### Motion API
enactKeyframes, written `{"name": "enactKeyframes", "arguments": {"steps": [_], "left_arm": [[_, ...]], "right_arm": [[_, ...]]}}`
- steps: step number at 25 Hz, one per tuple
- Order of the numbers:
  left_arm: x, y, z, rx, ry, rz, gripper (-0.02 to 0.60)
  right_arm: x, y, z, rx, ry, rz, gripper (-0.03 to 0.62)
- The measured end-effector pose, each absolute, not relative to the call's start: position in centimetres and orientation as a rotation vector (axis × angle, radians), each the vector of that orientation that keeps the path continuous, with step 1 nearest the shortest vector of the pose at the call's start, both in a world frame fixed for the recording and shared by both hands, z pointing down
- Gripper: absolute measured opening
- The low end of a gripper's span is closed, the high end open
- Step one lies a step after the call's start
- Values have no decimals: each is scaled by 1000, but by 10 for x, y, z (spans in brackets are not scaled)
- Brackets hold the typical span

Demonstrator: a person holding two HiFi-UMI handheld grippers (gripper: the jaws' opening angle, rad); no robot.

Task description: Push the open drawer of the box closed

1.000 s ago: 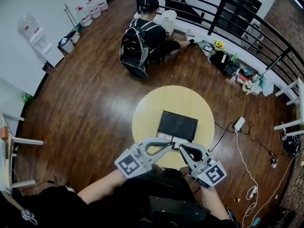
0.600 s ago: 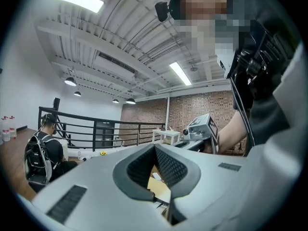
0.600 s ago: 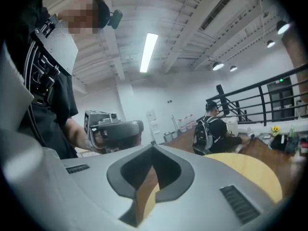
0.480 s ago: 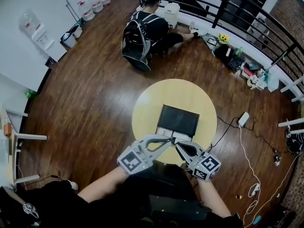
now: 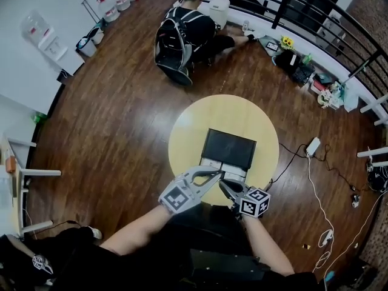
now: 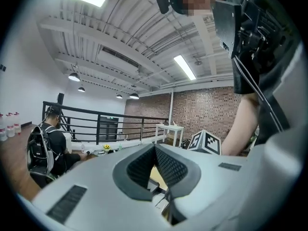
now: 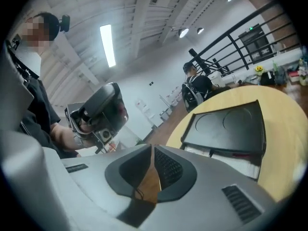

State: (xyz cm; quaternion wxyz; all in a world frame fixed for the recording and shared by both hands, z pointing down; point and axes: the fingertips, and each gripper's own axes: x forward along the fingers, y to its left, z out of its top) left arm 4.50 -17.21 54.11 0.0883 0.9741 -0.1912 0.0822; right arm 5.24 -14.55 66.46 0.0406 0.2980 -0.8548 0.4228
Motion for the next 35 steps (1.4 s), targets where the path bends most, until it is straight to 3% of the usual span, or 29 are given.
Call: {"name": "enactKeyframes", "arguments": {"steps": [16,35], "left_arm": [[61,-193,591,2853,-569,231,29],[60,-204,640,2809,-575,242,31]], "right_arm": [[54,-131,780,822,-2367,1901,96],[62,-155,876,925,-2112,1994,161]]}}
